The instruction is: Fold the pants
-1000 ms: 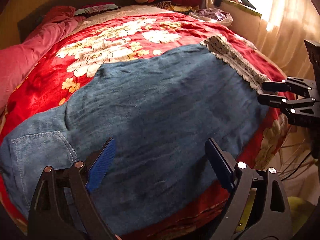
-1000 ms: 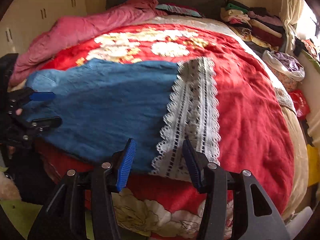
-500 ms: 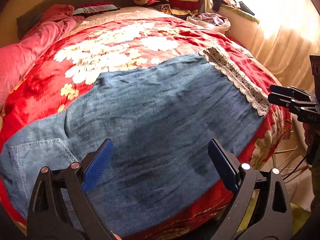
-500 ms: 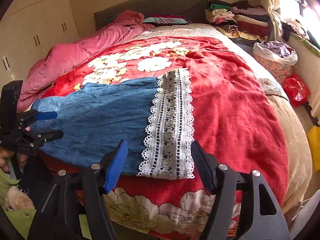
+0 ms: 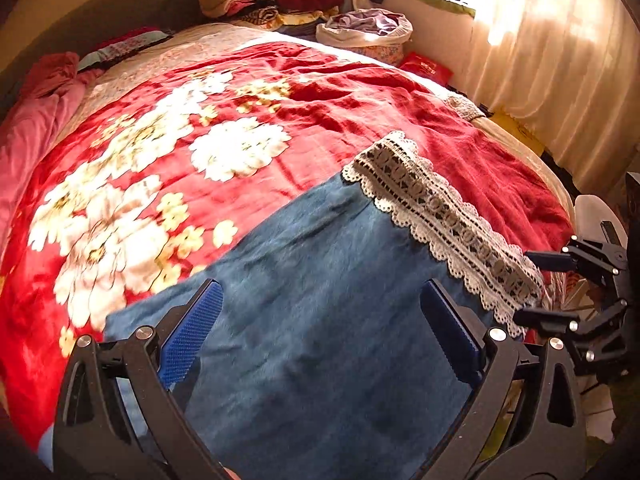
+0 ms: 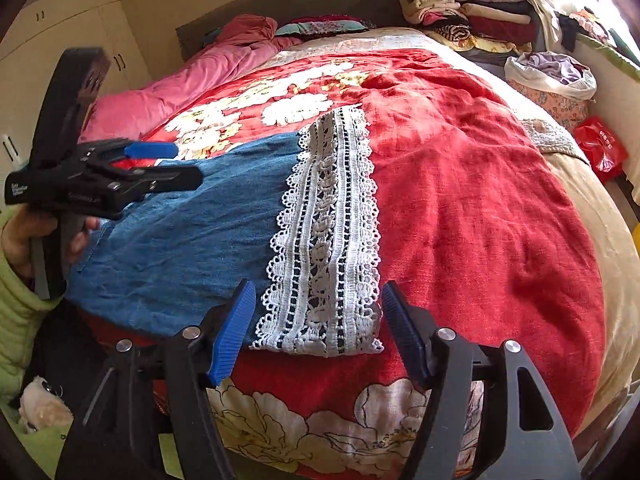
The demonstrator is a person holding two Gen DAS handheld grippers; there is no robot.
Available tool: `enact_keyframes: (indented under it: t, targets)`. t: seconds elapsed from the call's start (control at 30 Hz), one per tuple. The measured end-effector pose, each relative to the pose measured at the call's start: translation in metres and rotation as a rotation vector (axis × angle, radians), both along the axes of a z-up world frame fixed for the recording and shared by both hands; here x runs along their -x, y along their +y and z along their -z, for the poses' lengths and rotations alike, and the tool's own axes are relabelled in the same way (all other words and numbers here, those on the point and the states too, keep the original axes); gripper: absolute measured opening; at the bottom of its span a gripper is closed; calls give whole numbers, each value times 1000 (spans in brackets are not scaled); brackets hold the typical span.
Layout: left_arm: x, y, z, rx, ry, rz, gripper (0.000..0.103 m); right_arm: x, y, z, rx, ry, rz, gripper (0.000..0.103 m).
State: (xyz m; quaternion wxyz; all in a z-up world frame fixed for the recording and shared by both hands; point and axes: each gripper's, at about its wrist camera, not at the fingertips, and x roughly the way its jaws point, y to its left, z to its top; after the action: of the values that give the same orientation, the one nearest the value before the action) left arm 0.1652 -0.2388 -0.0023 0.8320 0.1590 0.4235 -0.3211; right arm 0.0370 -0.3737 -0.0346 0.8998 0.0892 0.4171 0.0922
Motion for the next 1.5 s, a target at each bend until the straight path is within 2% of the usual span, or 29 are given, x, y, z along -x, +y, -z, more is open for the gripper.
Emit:
enact_keyframes:
  t: [0.2, 0.27, 0.37, 0.4, 0.43, 0.47, 0.57, 0.63, 0.67, 0.7, 0.73, 0.77, 0.87, 0.97, 1.1, 1.23, 1.37, 1.4, 1.47, 1.5]
  targets:
    - [-41, -38, 18, -41, 12, 58, 93, -12, -1, 11, -47, 13, 4, 65]
    - [-54, -46, 24, -50, 22, 74, 93, -12, -2, 10, -90, 2, 13, 60]
    - [-66, -53, 31, -7, 95, 116, 91, -13, -4, 5, -137, -23, -6, 58]
    - [-69, -54, 35, 18, 134, 133, 87, -14, -3, 8, -139, -15, -6, 58]
    - [-70, -55, 39, 35, 165, 144, 75, -17, -4, 12, -147, 0, -5, 58]
    - [-70, -56, 43, 42, 183, 149, 71, -19, -4, 17, -165, 9, -4, 58]
    - [-68, -56, 47, 71, 178, 152, 71, -24, 0, 20, -183, 8, -5, 57]
    - [-68, -55, 47, 84, 183, 143, 67, -27, 3, 16, -181, 4, -11, 45]
    - [-68, -55, 45, 97, 187, 143, 54, -28, 4, 15, -180, 1, -16, 39]
    - [-67, -54, 42, 114, 194, 146, 46, -28, 6, 13, -184, -3, -24, 32]
    - [-66, -53, 40, 126, 197, 149, 32, -28, 7, 10, -182, -10, -27, 27]
    - [-65, -53, 39, 128, 196, 149, 25, -27, 10, 6, -175, -20, -34, 27]
    - [-66, -49, 39, 154, 206, 126, 18, -27, 17, -2, -167, -40, -48, 25]
    - [-65, -36, 33, 219, 218, 112, 9, -27, 27, -15, -157, -63, -66, 24]
    - [-60, -5, 8, 323, 196, 92, 9, -24, 47, -38, -135, -119, -123, 24]
    - [-53, 45, -18, 423, 155, 46, 9, -20, 80, -62, -102, -179, -206, 24]
    - [-41, 91, -27, 448, 111, -19, 11, -25, 121, -71, -86, -200, -307, 24]
    - [-40, 102, -25, 437, 105, -62, 16, -27, 133, -68, -78, -193, -328, 24]
    - [-38, 123, -18, 437, 92, -145, 49, -33, 158, -57, -50, -162, -377, 24]
    - [-36, 137, -15, 440, 92, -196, 53, -36, 170, -49, -17, -140, -390, 24]
